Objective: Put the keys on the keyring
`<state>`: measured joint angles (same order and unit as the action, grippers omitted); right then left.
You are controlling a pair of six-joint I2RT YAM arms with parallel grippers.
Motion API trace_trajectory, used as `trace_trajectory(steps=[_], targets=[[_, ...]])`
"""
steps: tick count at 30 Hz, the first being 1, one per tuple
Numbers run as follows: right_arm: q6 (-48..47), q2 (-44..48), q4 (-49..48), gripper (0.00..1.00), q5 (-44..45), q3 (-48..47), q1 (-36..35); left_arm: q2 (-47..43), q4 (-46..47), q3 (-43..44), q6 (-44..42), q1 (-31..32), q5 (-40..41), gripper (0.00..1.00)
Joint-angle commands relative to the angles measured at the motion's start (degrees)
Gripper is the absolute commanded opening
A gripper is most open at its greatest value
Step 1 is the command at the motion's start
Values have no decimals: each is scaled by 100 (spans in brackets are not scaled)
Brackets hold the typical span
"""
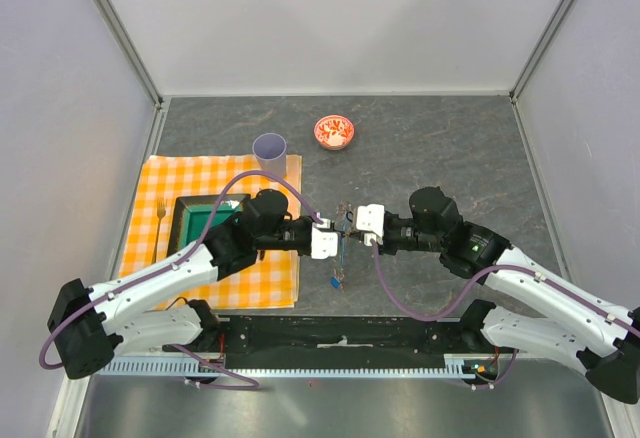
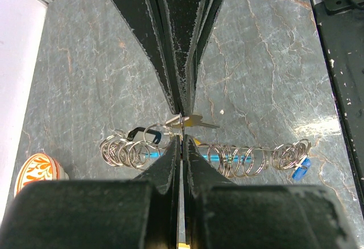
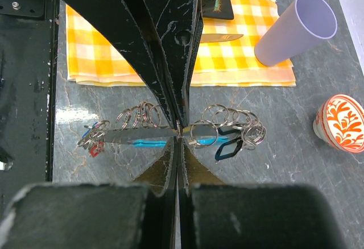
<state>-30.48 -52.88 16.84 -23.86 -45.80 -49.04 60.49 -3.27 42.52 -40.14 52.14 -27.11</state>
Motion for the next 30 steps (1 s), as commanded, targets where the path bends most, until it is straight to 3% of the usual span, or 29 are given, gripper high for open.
trace_trajectory(steps=[1, 30], targets=[[-99, 15, -164, 0, -14, -104, -45, -160, 582, 221, 33, 7, -154, 2], [-142, 6, -155, 0, -198, -87, -150, -213, 854, 177, 358, -72, -637, 2]])
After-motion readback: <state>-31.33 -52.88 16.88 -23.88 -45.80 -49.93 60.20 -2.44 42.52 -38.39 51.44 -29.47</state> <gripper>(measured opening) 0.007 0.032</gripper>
